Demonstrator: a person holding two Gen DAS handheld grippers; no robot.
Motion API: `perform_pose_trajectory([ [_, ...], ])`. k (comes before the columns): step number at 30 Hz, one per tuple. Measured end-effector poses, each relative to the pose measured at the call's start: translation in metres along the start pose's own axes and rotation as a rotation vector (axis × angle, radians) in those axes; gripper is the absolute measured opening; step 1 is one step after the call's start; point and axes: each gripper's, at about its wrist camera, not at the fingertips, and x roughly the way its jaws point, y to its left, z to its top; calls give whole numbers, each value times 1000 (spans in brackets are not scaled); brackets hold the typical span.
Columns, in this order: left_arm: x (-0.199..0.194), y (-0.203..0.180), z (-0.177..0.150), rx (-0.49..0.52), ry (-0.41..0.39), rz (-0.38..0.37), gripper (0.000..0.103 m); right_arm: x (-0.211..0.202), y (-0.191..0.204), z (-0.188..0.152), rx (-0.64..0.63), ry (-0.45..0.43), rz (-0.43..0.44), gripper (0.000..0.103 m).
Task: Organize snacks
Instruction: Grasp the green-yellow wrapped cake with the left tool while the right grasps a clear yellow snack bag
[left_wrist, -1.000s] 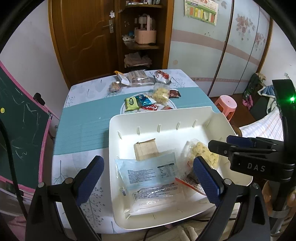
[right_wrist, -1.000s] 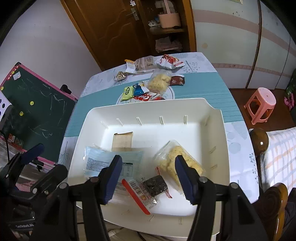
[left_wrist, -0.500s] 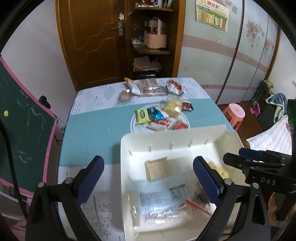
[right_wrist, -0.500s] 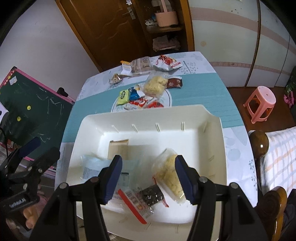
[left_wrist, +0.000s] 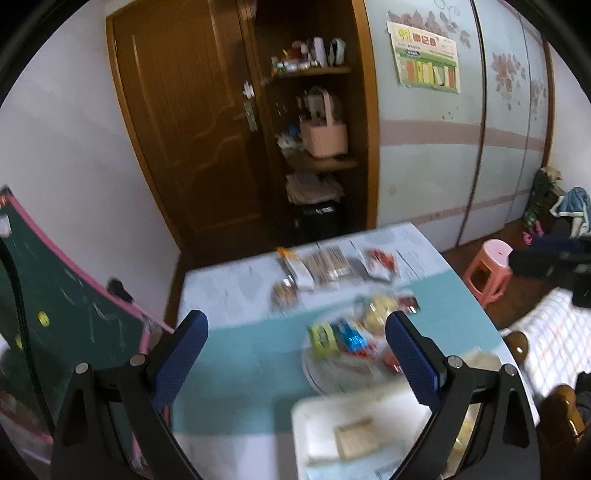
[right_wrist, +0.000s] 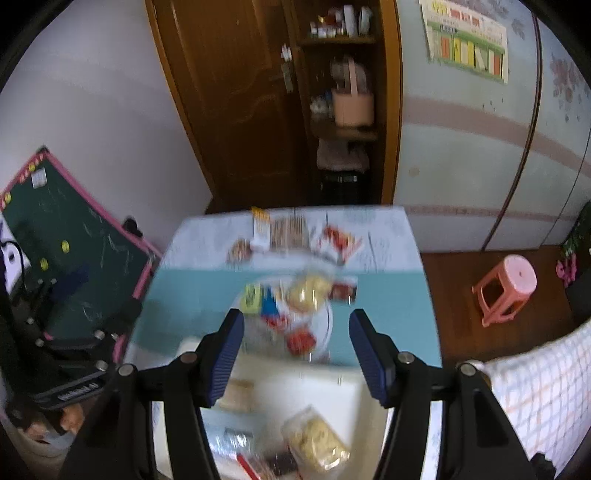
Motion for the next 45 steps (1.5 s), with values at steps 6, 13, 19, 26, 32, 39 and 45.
perform_pose_trajectory([
  [6, 23, 5, 47, 3, -34, 43, 97, 12, -6, 58, -7, -37, -76, 60],
  [13, 107, 0, 57, 11, 72, 52, 96, 93, -23, 77, 26, 89, -80, 60],
  [19, 208, -2, 18, -57, 353, -48, 96, 190, -40, 54, 91, 249, -40, 60],
  [26, 292, -4, -45, -121, 605, -80, 88, 282, -59, 12, 253, 424, 41, 60],
  [32, 320, 0, -70, -152, 695, -106, 79, 318, -59, -4, 343, 490, 87, 60],
  [39, 332, -1, -81, -168, 723, -126, 79, 335, -45, -13, 358, 534, 101, 60],
  [45, 333, -14, -88, -160, 746, -129, 75, 343, -37, -18, 357, 529, 89, 60],
])
